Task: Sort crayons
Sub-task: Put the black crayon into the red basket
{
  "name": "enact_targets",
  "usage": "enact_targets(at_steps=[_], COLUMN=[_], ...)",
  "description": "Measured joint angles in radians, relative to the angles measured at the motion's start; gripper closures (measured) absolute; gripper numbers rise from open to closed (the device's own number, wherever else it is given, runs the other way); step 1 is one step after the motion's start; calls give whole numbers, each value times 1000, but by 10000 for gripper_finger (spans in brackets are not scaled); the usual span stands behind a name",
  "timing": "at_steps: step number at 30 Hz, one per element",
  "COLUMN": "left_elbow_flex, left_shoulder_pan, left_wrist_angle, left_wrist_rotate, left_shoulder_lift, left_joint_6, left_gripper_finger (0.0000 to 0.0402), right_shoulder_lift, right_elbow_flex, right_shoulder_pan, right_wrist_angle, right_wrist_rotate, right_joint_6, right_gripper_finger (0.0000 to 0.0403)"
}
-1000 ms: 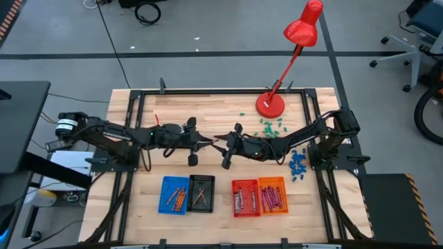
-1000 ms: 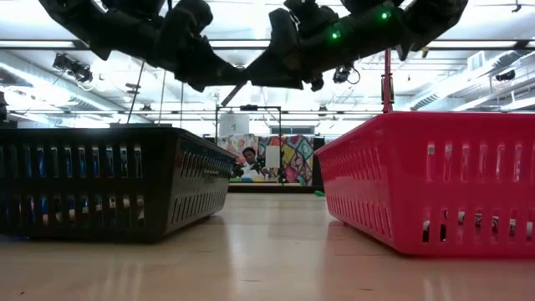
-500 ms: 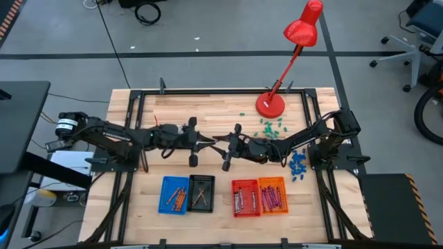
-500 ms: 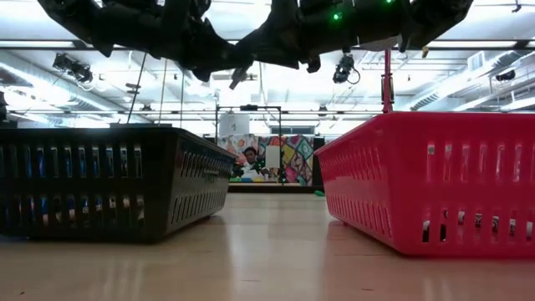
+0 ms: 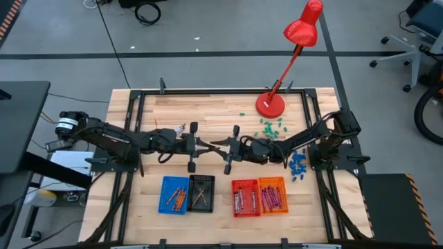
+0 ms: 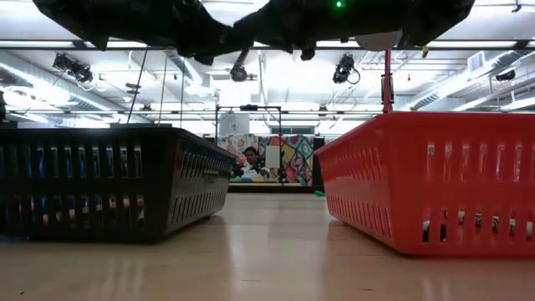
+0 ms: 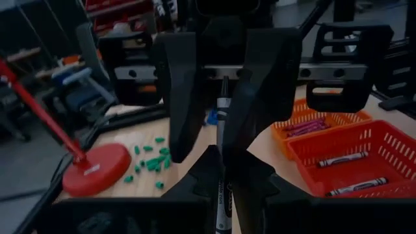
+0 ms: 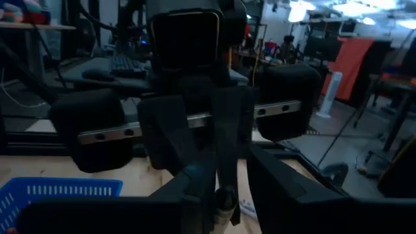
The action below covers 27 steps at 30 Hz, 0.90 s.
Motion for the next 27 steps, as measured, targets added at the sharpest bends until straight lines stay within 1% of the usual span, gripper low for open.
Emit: enact_targets(at_steps=[3,8,10,15,22,27], left_elbow_flex=[0,0,0,0,0,0], left_shoulder_pan=[-10,-11,-11,-10,-6,-1], left_wrist_angle=[20,51,63,69,67,66], left_wrist_rotate=[1,69,80,91,95,96], left_shoulder_lift=[0,0,0,0,0,0], left_joint_6=[33,42,42,38,17,9], left_gripper_finger=[367,367,367,367,367,364], right_shoulder_lift=[0,0,0,0,0,0], right_elbow_flex=[0,0,0,0,0,0], right_shoulder_pan=[16,36,41,45,45,45], right_wrist_angle=[23,54,62,71,72,72], right_wrist_rotate=[-3,-6,-7,-9,-32,-32], right_joint_6=[-47,-105,-119,-132,-131,-128], right_gripper_finger=[320,328,330,342,379,379])
